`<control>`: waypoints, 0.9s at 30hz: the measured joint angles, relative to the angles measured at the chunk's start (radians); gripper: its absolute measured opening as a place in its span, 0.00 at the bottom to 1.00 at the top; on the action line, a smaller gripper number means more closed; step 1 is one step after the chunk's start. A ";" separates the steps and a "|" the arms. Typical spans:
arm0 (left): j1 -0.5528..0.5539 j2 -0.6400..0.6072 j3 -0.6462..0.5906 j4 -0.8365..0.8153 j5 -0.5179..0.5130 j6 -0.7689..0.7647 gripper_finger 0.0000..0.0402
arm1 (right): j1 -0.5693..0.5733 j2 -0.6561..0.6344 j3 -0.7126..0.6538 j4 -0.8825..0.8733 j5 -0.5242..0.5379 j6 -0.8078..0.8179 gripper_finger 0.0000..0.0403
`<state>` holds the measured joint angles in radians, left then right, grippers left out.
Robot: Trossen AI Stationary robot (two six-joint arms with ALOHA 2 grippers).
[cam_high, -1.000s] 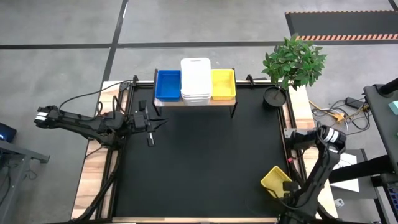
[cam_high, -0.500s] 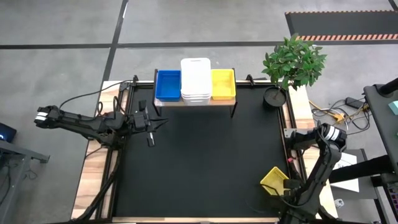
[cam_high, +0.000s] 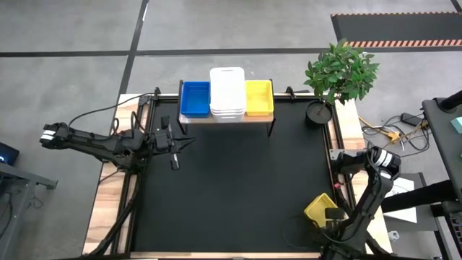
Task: Stack baskets on shelf by color
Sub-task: Stack the yellow bin on the yellow bins on the shelf
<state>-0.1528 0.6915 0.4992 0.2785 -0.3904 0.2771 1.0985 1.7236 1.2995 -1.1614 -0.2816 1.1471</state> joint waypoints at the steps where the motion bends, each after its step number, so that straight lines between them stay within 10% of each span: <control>1: 0.000 -0.001 0.000 -0.001 0.000 0.000 0.00 | -0.003 0.001 0.000 -0.001 -0.010 -0.010 0.33; 18: 0.000 0.000 0.000 0.001 0.005 0.000 0.00 | -0.146 -0.014 0.001 -0.009 0.014 -0.070 0.38; 27: 0.000 0.002 0.000 0.001 0.005 -0.003 0.00 | -0.161 -0.022 0.002 -0.010 -0.158 -0.115 0.38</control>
<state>-0.1528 0.6933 0.4992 0.2794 -0.3859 0.2741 0.9372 1.7019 1.3011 -1.1713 -0.4394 1.0318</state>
